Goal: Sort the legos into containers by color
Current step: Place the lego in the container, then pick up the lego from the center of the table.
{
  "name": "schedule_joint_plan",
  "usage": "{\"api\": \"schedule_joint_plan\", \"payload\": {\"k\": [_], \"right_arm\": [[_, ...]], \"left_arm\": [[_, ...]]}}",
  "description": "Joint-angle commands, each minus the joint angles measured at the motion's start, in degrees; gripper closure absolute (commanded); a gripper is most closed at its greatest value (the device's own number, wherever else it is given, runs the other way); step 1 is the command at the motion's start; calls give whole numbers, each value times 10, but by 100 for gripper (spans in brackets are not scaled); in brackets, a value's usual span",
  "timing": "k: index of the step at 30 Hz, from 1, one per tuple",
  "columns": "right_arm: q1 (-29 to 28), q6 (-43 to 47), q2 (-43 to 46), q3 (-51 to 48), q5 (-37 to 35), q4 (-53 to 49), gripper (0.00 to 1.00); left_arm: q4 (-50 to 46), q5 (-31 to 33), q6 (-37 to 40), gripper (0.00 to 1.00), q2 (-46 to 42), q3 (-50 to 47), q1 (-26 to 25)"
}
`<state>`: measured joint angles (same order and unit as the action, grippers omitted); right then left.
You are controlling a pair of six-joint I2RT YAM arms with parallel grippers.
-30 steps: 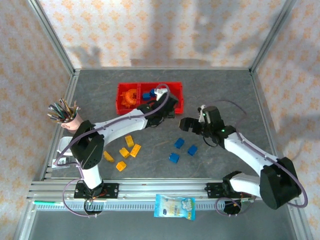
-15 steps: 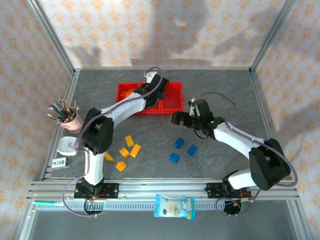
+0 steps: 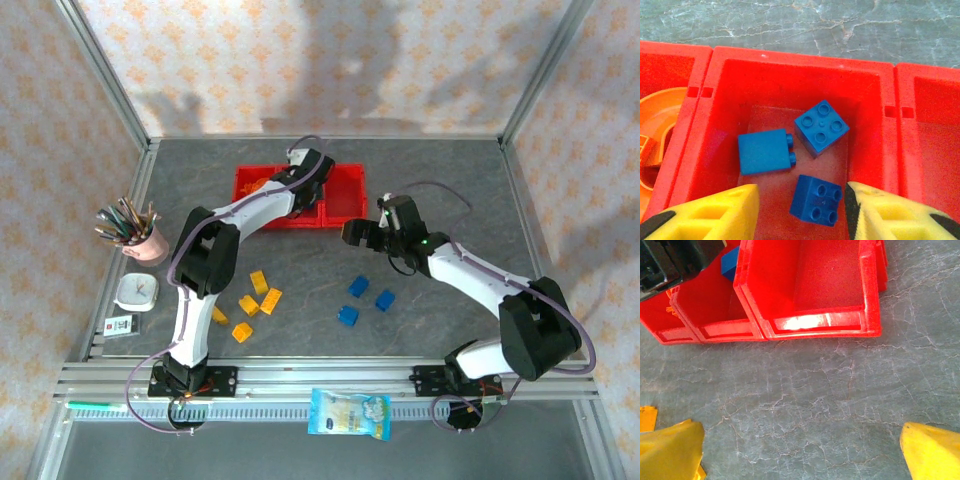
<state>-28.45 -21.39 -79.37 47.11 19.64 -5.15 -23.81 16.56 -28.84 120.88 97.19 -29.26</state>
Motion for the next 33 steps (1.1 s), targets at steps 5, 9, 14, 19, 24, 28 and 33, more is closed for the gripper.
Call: {"api": "schedule_joint_plan", "payload": {"k": [5,9,14,19,24,28,33], "right_arm": [[31,-19,44,-9,0,-23,0],[46,-21,73,-38,-5,-44,0],[60,-30,111,-72,-15,-83,0],[62,-58,159,-101,-47,-130,0],[62,-98,203,-140,-64,-146,0],[62,-118,229,-162,-66,-142,0],[62,-124,235,-175,-64,-131,0]], "left_arm": [[17,-70,0,45,-137,-104,-29],[13,-85,4,43,-179,-162,-73],[9,-124,0,41,-209,-216,-139],[5,-157,-3,37,-211,-243,-195],[13,-171,-8,34,-185,-244,-237],[16,-179,-12,33,-145,-231,-248],[8,-181,-3,32,-95,-203,-256]]}}
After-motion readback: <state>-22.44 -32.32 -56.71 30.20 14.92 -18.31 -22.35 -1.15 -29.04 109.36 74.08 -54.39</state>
